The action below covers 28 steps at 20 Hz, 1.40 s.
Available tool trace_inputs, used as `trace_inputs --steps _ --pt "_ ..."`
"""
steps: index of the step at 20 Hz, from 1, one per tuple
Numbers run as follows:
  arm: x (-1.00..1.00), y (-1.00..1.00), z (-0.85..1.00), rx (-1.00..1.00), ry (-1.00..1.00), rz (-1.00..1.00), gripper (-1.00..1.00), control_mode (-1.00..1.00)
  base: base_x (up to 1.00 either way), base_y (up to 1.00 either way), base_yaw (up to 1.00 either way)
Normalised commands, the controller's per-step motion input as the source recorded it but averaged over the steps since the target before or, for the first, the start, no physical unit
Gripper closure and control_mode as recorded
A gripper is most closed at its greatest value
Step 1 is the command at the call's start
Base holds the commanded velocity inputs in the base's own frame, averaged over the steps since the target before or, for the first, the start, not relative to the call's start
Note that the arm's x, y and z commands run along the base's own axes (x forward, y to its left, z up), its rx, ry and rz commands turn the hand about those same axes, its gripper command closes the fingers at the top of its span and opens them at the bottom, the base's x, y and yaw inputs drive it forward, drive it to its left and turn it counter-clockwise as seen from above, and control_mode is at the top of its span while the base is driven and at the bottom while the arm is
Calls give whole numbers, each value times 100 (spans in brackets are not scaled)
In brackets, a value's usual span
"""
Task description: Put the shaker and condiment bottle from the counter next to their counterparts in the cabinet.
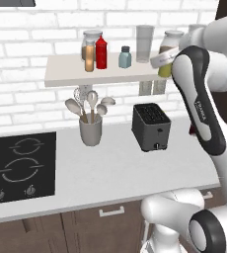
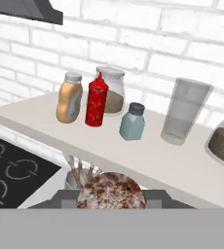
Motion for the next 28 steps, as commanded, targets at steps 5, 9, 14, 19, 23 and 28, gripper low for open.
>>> trace_inputs --steps 5,9,14,19,23,28 --pt "24 -22 -18 0 1 3 100 -100 0 0 0" --pt "37 -1 -4 0 0 0 100 -100 0 0 0" --pt "73 0 0 0 1 0 100 -100 0 0 0" --pt "63 0 -1 2 7 -1 100 -100 0 0 0" --pt "27 0 -3 4 7 -1 100 -100 0 0 0" --pt "15 0 -12 8 5 0 100 -100 0 0 0"
